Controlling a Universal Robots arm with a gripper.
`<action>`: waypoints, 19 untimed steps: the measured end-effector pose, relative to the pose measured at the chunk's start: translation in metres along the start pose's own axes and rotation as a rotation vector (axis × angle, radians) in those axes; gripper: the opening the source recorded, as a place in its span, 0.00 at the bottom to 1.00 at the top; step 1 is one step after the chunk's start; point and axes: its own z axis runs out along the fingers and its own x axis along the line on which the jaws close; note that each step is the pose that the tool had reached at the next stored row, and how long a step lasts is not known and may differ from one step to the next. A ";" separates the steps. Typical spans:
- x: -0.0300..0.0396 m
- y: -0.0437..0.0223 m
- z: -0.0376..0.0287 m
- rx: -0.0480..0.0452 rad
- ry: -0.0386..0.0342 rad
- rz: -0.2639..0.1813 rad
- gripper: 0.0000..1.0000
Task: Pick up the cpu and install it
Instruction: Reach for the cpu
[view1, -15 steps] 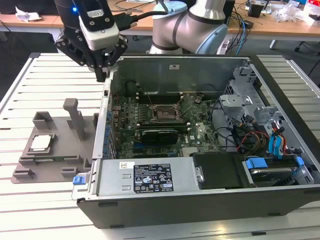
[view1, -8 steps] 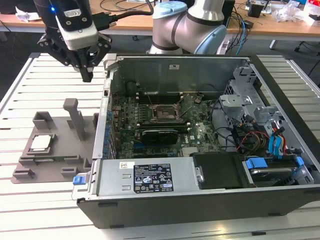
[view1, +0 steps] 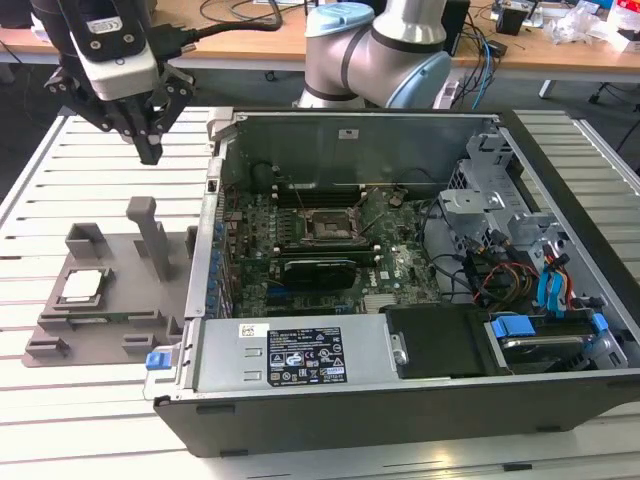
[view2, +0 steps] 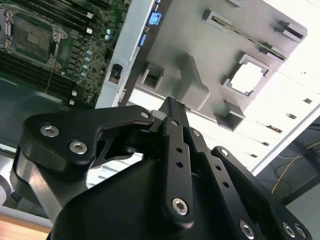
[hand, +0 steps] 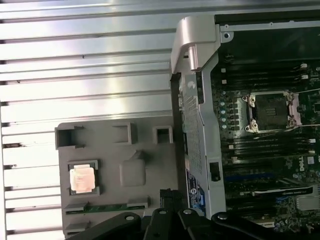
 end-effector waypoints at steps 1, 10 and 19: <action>0.0030 -0.0002 -0.0001 0.0001 0.0000 0.000 0.11; 0.0335 -0.0025 -0.0009 0.0000 0.0000 0.000 0.11; 0.0580 -0.0043 -0.0015 0.0000 0.0000 0.000 0.11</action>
